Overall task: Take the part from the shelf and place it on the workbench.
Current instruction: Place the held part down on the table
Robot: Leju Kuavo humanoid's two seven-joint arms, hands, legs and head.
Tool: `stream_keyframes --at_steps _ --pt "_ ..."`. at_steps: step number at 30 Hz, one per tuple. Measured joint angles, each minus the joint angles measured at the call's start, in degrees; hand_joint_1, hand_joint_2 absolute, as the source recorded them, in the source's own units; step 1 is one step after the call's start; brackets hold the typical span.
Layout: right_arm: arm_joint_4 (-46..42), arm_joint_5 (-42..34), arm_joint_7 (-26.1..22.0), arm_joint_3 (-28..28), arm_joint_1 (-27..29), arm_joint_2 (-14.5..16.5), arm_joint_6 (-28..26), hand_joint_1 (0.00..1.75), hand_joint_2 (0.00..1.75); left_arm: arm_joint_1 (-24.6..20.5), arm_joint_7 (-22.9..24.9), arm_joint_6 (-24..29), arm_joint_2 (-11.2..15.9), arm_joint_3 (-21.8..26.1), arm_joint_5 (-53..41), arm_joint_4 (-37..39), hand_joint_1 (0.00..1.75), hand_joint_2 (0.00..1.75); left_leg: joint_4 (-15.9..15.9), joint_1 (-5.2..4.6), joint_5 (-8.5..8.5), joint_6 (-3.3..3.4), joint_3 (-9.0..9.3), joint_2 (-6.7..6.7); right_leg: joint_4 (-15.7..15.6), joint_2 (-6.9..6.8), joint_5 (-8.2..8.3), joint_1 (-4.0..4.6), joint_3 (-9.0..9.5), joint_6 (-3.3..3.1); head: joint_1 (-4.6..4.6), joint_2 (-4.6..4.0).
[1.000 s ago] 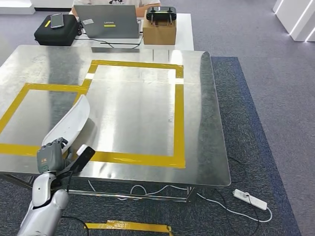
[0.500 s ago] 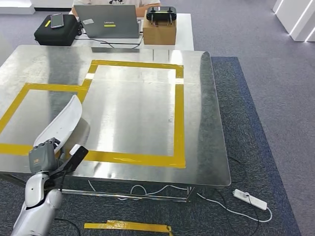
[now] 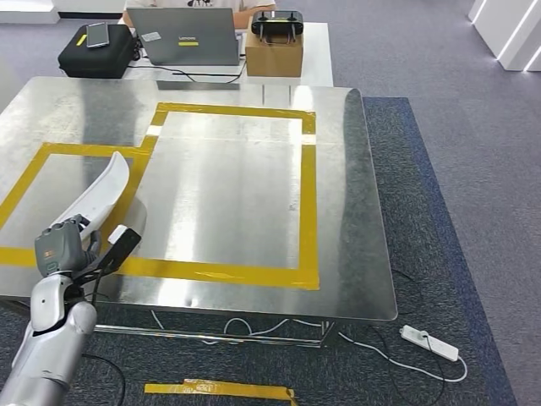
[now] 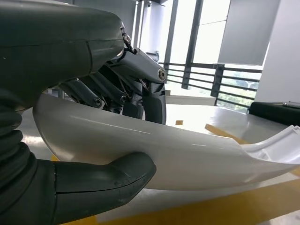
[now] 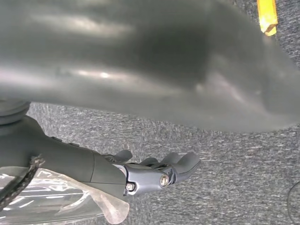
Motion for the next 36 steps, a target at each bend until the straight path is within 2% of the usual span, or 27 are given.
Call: stream_keyframes --at_steps 9,16,21,36 --pt "0.2 0.6 -0.3 -0.4 -0.3 0.0 0.0 0.00 0.00 -1.6 0.1 -0.2 0.2 -0.3 -0.5 0.6 1.69 1.75 0.0 0.00 -0.01 0.00 -0.03 0.00 0.0 -0.01 0.00 -0.01 -0.08 0.00 0.00 0.00" --pt "0.9 1.8 -1.0 -0.7 -0.7 0.0 0.0 0.00 0.00 -6.0 0.6 -2.0 0.2 -2.2 -1.3 1.8 1.69 1.75 0.0 0.00 0.00 0.00 -0.04 0.00 0.0 0.00 0.00 0.00 -0.04 0.00 0.00 0.00" --pt "1.3 2.0 -1.1 -1.0 -0.9 0.0 0.0 0.00 0.00 -7.6 1.3 -2.1 0.2 -3.0 -1.7 3.4 1.69 1.75 0.0 0.00 -0.01 0.00 -0.05 0.00 0.0 0.00 0.00 -0.01 -0.06 0.00 0.00 0.00" --pt "2.0 2.0 -1.3 -1.3 -1.2 -0.1 -0.2 0.00 0.00 -8.8 1.5 -2.0 0.2 -3.7 -1.5 6.3 1.69 1.75 0.0 0.00 -0.01 -0.01 -0.06 0.00 0.0 0.00 0.00 -0.01 -0.07 0.00 0.00 0.00"
